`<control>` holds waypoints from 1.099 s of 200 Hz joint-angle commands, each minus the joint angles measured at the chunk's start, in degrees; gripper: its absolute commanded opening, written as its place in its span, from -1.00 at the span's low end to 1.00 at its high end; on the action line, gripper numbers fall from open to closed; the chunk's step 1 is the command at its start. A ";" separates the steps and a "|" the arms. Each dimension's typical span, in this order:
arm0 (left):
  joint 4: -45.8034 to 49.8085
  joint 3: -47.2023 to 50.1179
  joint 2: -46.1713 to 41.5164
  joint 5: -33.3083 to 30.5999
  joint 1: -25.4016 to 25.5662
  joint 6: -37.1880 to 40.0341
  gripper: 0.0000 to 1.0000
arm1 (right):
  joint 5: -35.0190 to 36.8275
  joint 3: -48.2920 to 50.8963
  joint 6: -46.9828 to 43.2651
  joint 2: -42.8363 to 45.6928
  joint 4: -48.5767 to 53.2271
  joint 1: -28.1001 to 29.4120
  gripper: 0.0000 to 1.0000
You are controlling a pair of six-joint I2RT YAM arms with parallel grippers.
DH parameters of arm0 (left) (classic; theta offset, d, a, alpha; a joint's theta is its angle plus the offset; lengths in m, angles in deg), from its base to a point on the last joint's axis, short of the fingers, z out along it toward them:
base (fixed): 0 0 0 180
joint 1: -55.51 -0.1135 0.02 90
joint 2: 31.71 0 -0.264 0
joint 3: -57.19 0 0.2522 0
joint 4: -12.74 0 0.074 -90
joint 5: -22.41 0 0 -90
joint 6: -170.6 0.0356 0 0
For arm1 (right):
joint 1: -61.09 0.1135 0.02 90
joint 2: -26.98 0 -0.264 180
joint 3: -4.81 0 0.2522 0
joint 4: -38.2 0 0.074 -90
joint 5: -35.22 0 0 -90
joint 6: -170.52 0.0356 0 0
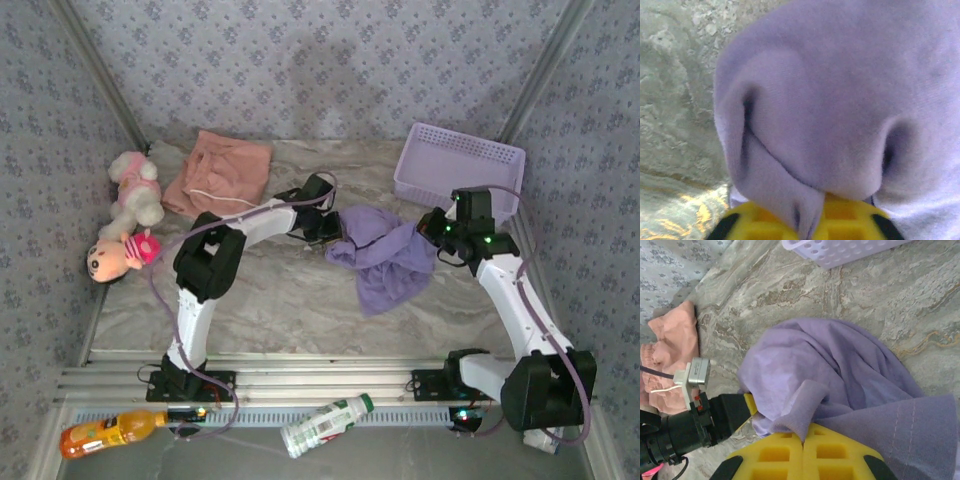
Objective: Fold and stack the mixed laundry pile
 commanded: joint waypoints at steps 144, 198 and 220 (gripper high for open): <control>19.53 -20.05 -34.35 -1.93 -22.43 12.52 -1.00 | -11.54 -40.69 -0.53 -1.39 4.52 -12.77 -1.00; 10.39 -5.04 -31.72 5.04 -21.23 5.75 -1.00 | -12.68 -24.57 4.49 0.71 -3.41 -11.70 -1.00; 10.22 -11.62 -25.55 6.54 -19.52 5.51 -1.00 | -13.49 -25.28 5.17 0.64 -3.74 -11.80 -1.00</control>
